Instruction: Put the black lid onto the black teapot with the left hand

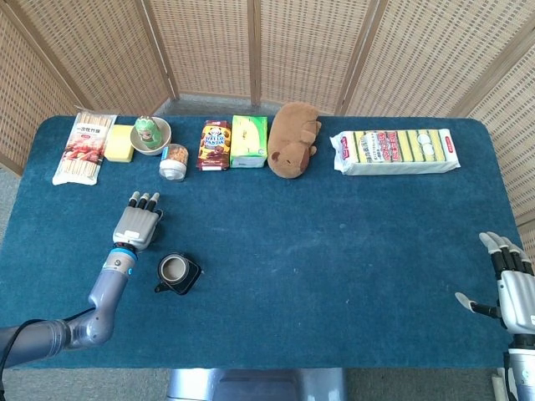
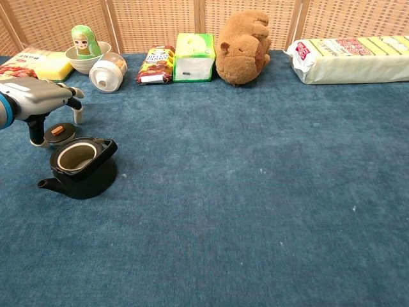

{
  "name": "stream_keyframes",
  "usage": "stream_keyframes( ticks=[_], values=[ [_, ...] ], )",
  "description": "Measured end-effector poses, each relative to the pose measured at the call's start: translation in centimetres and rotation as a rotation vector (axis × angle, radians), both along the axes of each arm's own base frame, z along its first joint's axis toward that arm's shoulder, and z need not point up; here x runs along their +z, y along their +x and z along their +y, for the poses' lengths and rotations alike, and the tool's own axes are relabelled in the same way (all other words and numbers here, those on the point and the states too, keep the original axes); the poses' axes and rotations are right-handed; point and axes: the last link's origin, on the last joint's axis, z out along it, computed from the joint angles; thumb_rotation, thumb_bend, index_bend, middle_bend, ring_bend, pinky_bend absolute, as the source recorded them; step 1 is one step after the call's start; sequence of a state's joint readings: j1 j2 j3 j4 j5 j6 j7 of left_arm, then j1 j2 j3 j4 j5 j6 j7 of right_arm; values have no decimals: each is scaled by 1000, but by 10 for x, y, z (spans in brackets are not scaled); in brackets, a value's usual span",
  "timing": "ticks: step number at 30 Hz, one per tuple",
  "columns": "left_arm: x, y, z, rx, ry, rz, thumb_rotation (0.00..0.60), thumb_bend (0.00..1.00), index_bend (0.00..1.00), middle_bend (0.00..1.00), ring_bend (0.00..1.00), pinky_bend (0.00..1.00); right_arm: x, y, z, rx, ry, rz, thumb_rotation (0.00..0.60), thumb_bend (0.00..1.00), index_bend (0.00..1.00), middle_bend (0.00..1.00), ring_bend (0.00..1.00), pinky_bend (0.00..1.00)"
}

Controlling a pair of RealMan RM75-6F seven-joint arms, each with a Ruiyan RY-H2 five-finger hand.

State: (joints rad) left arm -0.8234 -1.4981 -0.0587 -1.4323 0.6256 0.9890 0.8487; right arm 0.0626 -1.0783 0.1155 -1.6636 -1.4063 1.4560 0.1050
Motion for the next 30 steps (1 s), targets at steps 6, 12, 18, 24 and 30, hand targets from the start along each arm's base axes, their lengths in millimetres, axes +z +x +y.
stream_keyframes(
  ticks=[6,12,18,24,30],
  values=[
    [-2,3,0,-8,5,4,600,231,395,0,0,0,0,0,0,0,2,-3,600,123,69,68,71,0],
    [-7,4,-1,-6,2,10,600,246,430,0,0,0,2,-1,0,0,-2,-6,600,124,69,68,72,0],
    [-8,4,-1,-5,5,14,600,248,431,0,0,0,3,-1,0,1,-4,-10,600,124,70,68,72,0],
    [-4,8,-3,-13,5,-1,600,247,430,0,0,0,2,-1,0,1,-2,-10,600,124,70,68,71,0],
    [9,15,-7,-36,13,-30,600,247,430,0,0,0,2,0,0,4,-2,-10,600,124,70,68,71,0]
  ],
)
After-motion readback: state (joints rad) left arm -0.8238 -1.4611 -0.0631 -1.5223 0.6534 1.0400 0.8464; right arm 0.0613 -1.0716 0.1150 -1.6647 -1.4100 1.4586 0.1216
